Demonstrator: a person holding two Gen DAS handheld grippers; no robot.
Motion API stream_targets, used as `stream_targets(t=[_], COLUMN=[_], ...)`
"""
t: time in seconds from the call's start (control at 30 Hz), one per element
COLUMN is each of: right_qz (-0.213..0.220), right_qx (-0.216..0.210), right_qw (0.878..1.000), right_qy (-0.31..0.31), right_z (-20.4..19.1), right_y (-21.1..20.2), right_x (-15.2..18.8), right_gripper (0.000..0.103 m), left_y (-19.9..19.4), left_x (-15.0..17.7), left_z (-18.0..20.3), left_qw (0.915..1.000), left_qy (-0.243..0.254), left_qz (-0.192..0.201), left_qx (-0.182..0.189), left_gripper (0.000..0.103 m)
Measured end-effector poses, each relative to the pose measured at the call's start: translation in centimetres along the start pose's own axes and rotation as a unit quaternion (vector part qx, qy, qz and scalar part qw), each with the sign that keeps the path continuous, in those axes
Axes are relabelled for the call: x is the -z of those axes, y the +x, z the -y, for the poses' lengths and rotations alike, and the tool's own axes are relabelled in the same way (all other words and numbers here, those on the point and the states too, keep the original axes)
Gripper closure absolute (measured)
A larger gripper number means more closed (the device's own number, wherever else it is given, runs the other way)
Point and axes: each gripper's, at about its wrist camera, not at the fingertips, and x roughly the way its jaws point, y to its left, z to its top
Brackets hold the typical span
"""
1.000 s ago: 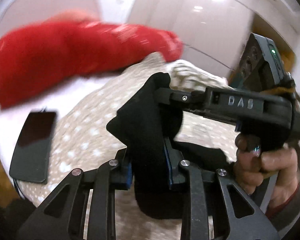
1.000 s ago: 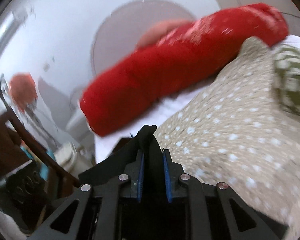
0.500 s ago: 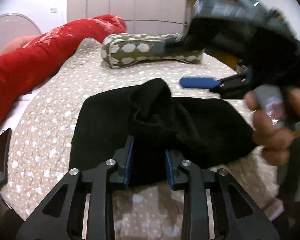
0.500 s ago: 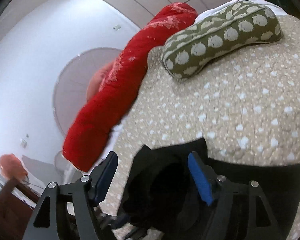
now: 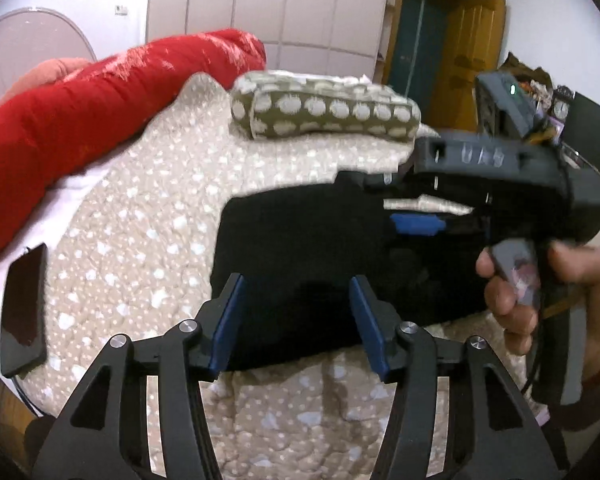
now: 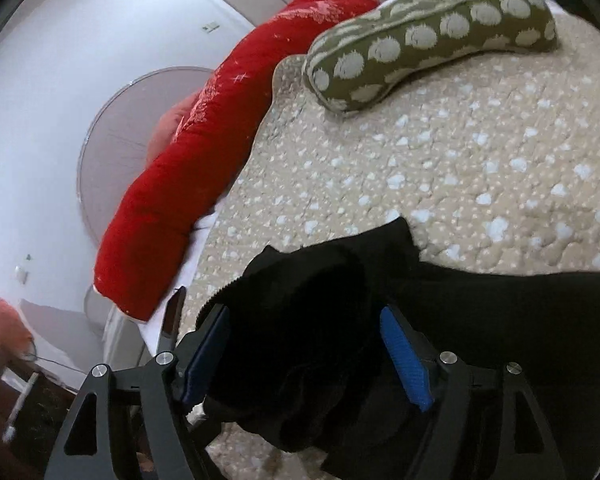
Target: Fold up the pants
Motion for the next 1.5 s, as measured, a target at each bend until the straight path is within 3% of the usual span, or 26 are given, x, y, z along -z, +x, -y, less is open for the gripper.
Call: stream_targets(t=[0.13, 0.33, 0.57, 0.63, 0.73, 0.83, 0.97, 1.1, 1.2, 1.27, 1.37, 1.47, 1.5], right_qz=[-0.014, 0.014, -0.045, -0.062, -0.052, -0.037, -0.008, 0.031, 0.068, 0.08, 0.057, 0.061, 0.071], right_qx=[-0.073, -0.129, -0.049, -0.009, 0.013, 0.0, -0.011, -0.02, -0.015, 0.011, 0.079, 0.191, 0.195], right_qw=[0.995, 0.983, 0.997, 0.998, 0.999, 0.999, 0.999, 0.997, 0.995, 0.995, 0.994, 0.98, 0.978], right_qy=[0.068, 0.13, 0.028, 0.012, -0.004, -0.017, -0.042, -0.067, -0.067, -0.06, -0.044, -0.001, 0.009], right_z=[1.4, 3.2, -0.6, -0.8, 0.1, 0.4, -0.6, -1.5, -0.6, 0.8, 3.8, 7.1, 7.6], right_y=[0.8, -0.5, 2.1, 2.7, 2.2, 1.4, 0.2, -4.0, -8.2, -10.5, -10.8, -10.5, -11.2], right_x=[-0.2, -0.5, -0.6, -0.1, 1.0, 1.7, 1.6, 1.4, 1.7, 2.1, 2.6, 3.0, 3.2], right_gripper=[0.026, 0.021, 0.023, 0.052, 0.075, 0.086, 0.089, 0.09, 0.09, 0.09, 0.089, 0.088, 0.088], left_y=[1.3, 1.5, 1.4, 1.3, 0.9, 0.8, -0.1, -2.3, -3.1, -2.6, -0.4, 1.9, 2.3], left_x=[1.0, 1.3, 1.7, 1.6, 1.2, 0.9, 0.2, -1.4, -2.5, -2.9, -3.2, -3.0, -2.9], left_z=[0.7, 1.6, 2.5, 2.3, 1.4, 0.8, 0.1, -0.6, -0.5, 0.2, 2.1, 4.1, 4.7], left_qw=[0.9997, 0.9991, 0.9982, 0.9983, 0.9987, 0.9989, 0.9992, 0.9993, 0.9986, 0.9985, 0.999, 0.9985, 0.9981], left_qy=[0.013, 0.036, 0.054, 0.051, 0.032, 0.019, 0.006, -0.009, -0.022, -0.021, -0.01, 0.01, 0.022], left_qz=[-0.019, -0.022, -0.023, -0.025, -0.027, -0.029, -0.028, -0.001, 0.017, 0.016, -0.004, -0.04, -0.046], left_qx=[-0.003, 0.011, 0.009, 0.014, 0.03, 0.034, 0.027, 0.035, 0.045, 0.048, 0.044, 0.035, 0.033], left_gripper=[0.049, 0.048, 0.048, 0.048, 0.048, 0.048, 0.048, 0.048, 0.039, 0.039, 0.039, 0.039, 0.039])
